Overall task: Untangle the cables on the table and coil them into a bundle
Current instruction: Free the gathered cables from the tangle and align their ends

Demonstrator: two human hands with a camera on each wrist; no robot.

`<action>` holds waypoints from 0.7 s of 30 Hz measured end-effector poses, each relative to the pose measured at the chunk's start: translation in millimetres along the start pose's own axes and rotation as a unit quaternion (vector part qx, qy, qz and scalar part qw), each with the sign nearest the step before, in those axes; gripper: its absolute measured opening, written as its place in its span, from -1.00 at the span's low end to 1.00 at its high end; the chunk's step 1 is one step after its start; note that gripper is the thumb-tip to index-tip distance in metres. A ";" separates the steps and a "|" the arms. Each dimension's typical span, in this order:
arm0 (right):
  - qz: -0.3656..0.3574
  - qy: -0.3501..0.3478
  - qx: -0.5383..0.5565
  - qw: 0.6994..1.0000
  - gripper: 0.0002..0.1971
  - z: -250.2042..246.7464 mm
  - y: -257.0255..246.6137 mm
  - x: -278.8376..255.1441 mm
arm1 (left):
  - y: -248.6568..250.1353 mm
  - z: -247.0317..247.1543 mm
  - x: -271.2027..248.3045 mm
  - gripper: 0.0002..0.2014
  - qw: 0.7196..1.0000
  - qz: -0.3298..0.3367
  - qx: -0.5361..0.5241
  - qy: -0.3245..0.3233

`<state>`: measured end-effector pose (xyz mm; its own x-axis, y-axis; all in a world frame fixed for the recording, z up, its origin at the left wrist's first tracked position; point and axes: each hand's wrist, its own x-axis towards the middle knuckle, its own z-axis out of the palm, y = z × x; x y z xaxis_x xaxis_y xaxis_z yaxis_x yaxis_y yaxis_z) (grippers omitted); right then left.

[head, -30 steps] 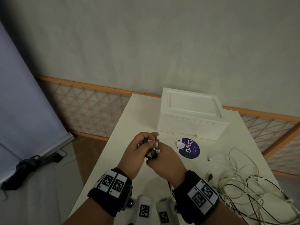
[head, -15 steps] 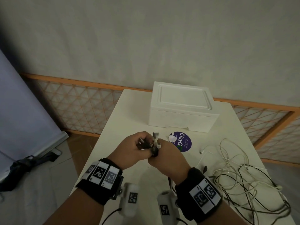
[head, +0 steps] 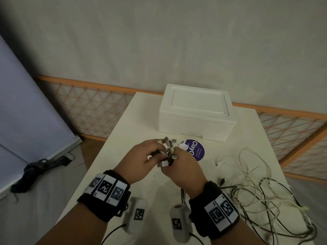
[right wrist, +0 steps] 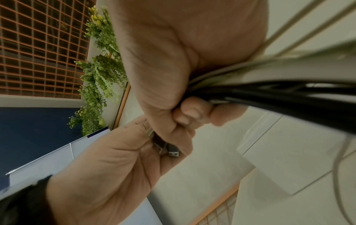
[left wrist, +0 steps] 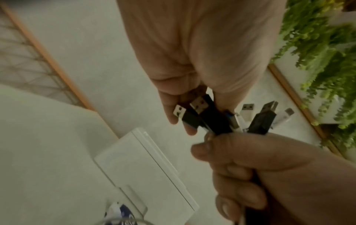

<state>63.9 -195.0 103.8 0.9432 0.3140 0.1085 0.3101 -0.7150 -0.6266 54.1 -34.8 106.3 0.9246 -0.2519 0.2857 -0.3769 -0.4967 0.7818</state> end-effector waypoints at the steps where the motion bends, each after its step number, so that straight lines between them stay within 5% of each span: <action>1: -0.007 0.002 0.007 1.000 -0.89 0.3 1.3 -0.6 | 1.1 4.9 -2.5 -0.87 1.000 -0.009 -0.018 0.014; 5: -0.022 -0.005 0.042 0.999 -0.93 -4.6 -2.7 -5.0 | 2.8 19.3 -10.9 -0.89 0.986 -0.065 -0.121 0.091; 7: -0.032 -0.014 0.034 0.999 -0.87 -5.8 -5.2 -6.8 | 5.5 19.3 -12.0 -0.82 0.958 -0.099 -0.232 0.134; 11: -0.019 -0.010 0.045 0.999 -0.80 -7.8 -8.7 -7.8 | 13.9 16.1 -4.6 -0.94 0.923 -0.125 -0.339 0.132; 16: -0.017 -0.035 0.020 0.999 -0.76 -7.3 -12.0 -6.1 | 17.6 15.2 2.2 -0.81 0.856 -0.156 -0.475 0.134; 21: -0.024 -0.020 0.019 0.999 -0.86 -2.3 -14.9 -5.6 | 14.5 17.8 5.3 -0.73 0.920 -0.150 -0.331 0.147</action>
<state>54.2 -187.6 114.3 0.9217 0.3724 0.1081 0.3489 -0.6748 -0.6504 52.6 -58.1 109.2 0.9932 0.0972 0.0637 -0.0762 0.1308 0.9885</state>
